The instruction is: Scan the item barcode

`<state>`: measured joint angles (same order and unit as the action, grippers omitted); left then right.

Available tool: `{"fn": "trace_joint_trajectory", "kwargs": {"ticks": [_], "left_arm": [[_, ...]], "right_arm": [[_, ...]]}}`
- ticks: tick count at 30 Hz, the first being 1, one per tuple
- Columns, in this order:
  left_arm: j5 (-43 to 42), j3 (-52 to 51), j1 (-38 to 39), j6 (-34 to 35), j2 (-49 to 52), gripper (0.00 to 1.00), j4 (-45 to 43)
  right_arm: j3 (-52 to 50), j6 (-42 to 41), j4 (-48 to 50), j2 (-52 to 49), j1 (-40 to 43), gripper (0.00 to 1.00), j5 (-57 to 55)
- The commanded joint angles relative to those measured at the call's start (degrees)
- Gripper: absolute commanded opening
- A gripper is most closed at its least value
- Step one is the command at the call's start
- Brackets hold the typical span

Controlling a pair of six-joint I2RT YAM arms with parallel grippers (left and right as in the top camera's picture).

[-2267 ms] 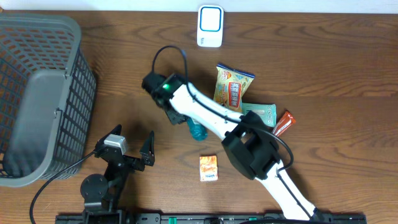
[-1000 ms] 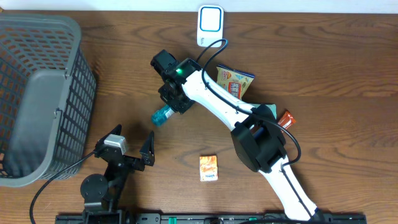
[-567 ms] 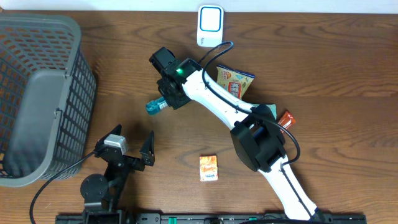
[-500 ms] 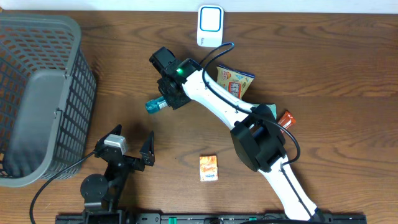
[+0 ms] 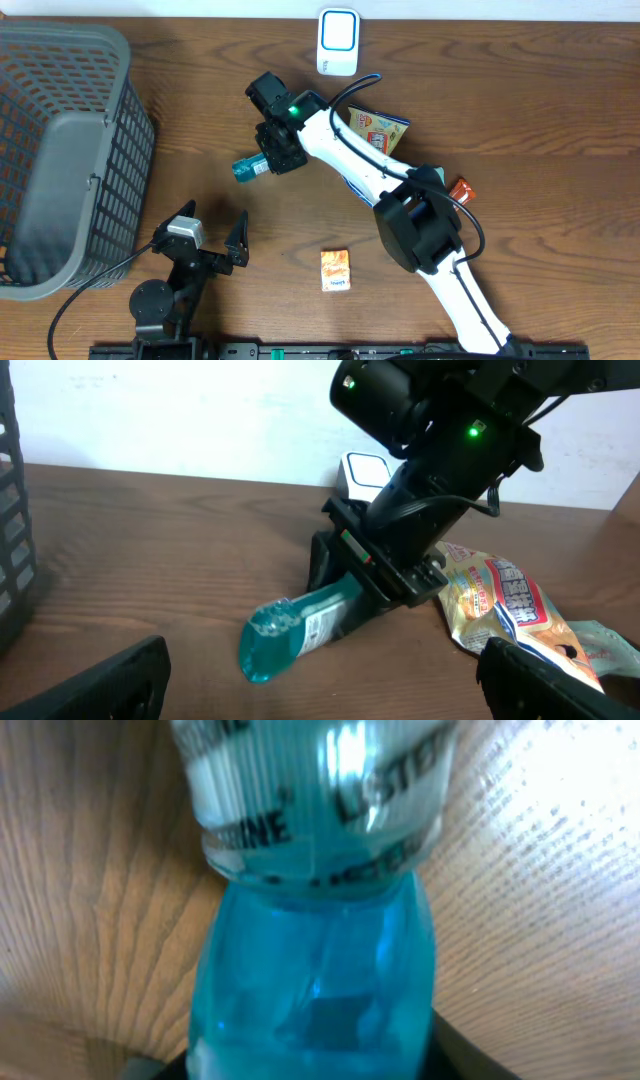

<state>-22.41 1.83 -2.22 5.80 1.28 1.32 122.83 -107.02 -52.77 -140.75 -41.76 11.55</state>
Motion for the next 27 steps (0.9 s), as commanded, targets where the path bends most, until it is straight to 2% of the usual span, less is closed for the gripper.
{"fn": "trace_joint_trajectory", "kwargs": {"ticks": [1,8,10,12,17,22,27], "left_arm": [[-0.96,-1.6,-0.07,0.09,0.07,0.98,0.92],[-0.96,-1.6,-0.07,0.09,0.07,0.98,0.92],[-0.96,-1.6,-0.07,0.07,0.07,0.98,0.92],[-0.94,-1.6,-0.07,0.07,0.07,0.98,0.92],[-0.94,-1.6,-0.07,0.09,0.07,0.98,0.92],[-0.94,-1.6,-0.07,0.09,0.07,0.98,0.92],[-0.96,-1.6,-0.07,0.09,0.07,0.98,0.92]], "right_arm": [[-0.02,2.67,-0.11,-1.2,1.33,0.43,1.31],[-0.02,9.46,2.12,-1.2,2.19,0.54,2.51],[-0.02,11.06,2.08,-1.2,2.19,0.5,2.54],[-0.02,12.57,2.03,-1.2,2.19,0.39,2.54],[-0.02,15.76,1.36,-1.2,2.01,0.2,2.47],[-0.02,15.19,-2.71,-1.2,1.97,0.07,-0.09],[-0.02,7.17,-4.02,-1.2,2.08,0.07,-0.42]]}}
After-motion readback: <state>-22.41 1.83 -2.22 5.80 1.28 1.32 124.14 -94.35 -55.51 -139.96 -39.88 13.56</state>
